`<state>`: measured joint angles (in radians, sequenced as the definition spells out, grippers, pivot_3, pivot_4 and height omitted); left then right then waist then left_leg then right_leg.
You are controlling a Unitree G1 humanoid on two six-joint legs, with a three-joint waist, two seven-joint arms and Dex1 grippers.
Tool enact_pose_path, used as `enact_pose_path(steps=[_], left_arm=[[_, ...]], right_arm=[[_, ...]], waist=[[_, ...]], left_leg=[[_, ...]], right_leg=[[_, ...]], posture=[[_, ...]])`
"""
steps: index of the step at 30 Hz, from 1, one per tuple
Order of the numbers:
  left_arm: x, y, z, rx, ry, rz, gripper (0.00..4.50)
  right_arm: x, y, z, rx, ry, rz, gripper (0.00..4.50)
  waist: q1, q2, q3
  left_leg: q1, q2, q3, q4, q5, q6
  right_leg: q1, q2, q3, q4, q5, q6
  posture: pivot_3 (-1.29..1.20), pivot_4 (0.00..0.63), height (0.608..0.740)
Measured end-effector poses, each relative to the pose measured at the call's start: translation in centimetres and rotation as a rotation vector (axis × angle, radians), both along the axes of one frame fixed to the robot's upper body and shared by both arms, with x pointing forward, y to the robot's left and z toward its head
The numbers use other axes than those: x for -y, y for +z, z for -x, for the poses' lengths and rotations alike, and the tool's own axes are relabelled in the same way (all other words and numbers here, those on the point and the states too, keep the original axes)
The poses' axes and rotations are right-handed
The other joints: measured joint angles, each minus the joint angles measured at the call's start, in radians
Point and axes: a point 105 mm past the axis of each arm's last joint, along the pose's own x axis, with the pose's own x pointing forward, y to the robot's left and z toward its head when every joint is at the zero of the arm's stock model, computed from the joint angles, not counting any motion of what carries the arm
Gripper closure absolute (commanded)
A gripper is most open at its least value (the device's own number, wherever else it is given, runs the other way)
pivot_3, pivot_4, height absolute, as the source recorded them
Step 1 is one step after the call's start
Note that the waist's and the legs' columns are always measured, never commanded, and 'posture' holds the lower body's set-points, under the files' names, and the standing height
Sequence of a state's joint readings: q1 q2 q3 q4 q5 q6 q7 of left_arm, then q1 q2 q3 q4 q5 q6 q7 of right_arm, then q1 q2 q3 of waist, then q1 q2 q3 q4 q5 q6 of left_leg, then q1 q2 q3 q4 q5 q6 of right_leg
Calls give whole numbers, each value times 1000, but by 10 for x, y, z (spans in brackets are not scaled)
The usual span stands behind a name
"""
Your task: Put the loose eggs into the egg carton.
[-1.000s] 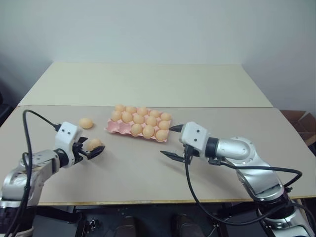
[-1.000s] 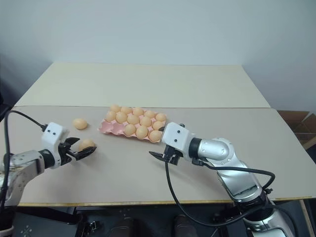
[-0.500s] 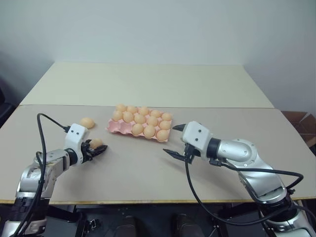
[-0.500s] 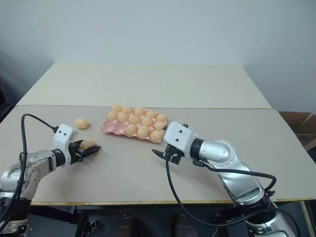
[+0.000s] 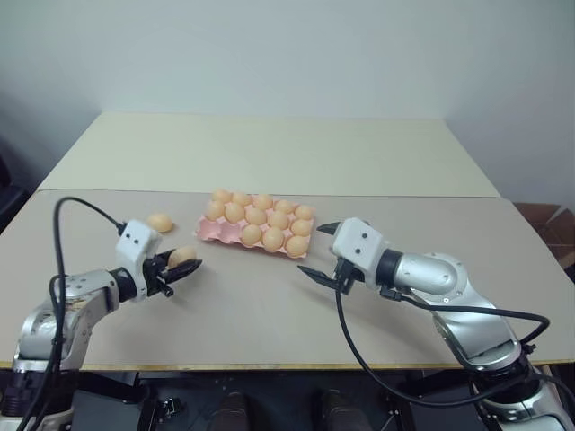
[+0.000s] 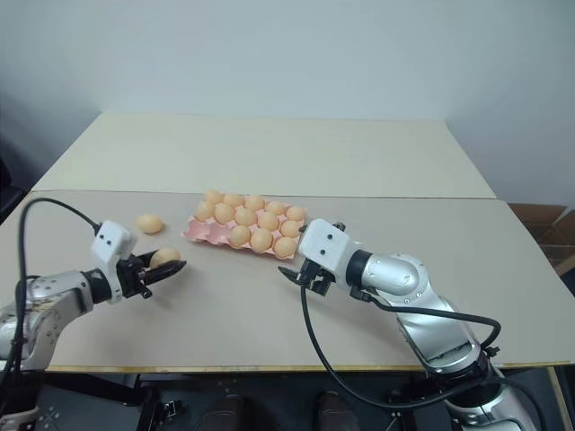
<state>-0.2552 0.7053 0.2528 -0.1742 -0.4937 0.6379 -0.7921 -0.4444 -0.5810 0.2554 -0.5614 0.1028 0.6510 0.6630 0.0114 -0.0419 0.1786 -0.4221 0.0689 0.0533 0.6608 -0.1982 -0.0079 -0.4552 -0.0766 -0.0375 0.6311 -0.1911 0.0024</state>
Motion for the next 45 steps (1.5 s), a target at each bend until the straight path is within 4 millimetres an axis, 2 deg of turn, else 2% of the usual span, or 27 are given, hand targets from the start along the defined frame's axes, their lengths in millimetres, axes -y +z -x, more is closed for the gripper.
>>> enact_pose_path(steps=[2, 4, 8, 14, 18, 21, 24, 27, 31, 34, 40, 45], left_arm=[[10, 13, -5, 55, -46, 27, 2777], [19, 17, -14, 83, -77, 33, 2777], [35, 12, -38, 98, -95, 52, 2777], [41, 9, -60, 141, -94, 32, 2777], [37, 0, -72, 127, -52, 19, 1431], [35, -5, -74, 126, -40, 12, 527], [34, -5, -74, 128, -38, 17, 29], [32, -7, -66, 130, -49, 33, 29], [7, -12, -46, 128, -12, -16, 29], [-10, -8, -33, 129, 49, -25, 29], [-52, 0, -1, 108, 248, -58, 29], [-84, 10, 12, 92, 479, -63, 29]], right_arm=[[-1, 0, 0, 3, -4, -8, 0], [-1, 1, -1, 7, -12, -13, 0], [-1, -1, -1, 13, -29, -20, 0], [0, -3, 3, 19, -51, -19, 0], [1, -5, 6, 14, -62, -20, 0], [2, -5, 5, 17, -73, -18, 0], [2, -5, 5, 21, -75, -17, 0], [2, -5, 5, 21, -74, -17, 0], [1, -5, 5, 20, -74, -14, 0], [1, -6, 4, 18, -68, -10, 0], [-4, -8, 3, 15, -39, 0, 0], [-7, -9, 1, 9, -16, -1, 0]], waist=[[2, -1, -1], [1, -1, -1], [1, -1, -1], [-3, -2, -1], [-3, -2, -1], [-3, -2, -1], [-2, -2, -1], [-7, -2, -1], [-20, -2, -1], [-22, -2, -1], [-24, -2, -1], [-18, -3, -2]], left_leg=[[0, 0, 0, 0, 0, 0], [0, -1, 0, 0, 0, 0], [0, -1, 0, 0, 0, 0], [0, -1, 0, 0, 0, 0], [0, -1, 0, 1, 0, 0], [-1, -1, 0, 1, 0, 0], [0, -1, 0, 1, 0, 0], [0, 0, 0, 1, 0, 0], [0, 0, 0, 1, 0, 0], [0, 0, 0, 1, 0, 0], [0, 0, 0, 1, 0, 0], [1, 0, 0, 1, 0, 0]], right_leg=[[1, 0, 0, 0, 0, 0], [1, 0, 0, -1, 0, 0], [1, 0, 0, -1, 1, 0], [1, 1, 0, 0, 1, 1], [1, 0, 1, -1, 1, 1], [1, 0, 1, -1, 1, 1], [1, 0, 1, 0, 1, 1], [1, 0, 1, -1, 1, 1], [1, 0, 1, 0, 1, 1], [1, 0, 1, 0, 1, 1], [0, 0, 1, -1, 1, 1], [1, 0, 0, 0, 0, 1]], posture=[[0, 150, 740], [0, 150, 740], [0, 150, 740], [0, 150, 740], [0, 150, 740], [0, 150, 740], [0, 150, 740], [0, 150, 740], [0, 150, 740], [0, 150, 740], [0, 150, 740], [0, 150, 740]])
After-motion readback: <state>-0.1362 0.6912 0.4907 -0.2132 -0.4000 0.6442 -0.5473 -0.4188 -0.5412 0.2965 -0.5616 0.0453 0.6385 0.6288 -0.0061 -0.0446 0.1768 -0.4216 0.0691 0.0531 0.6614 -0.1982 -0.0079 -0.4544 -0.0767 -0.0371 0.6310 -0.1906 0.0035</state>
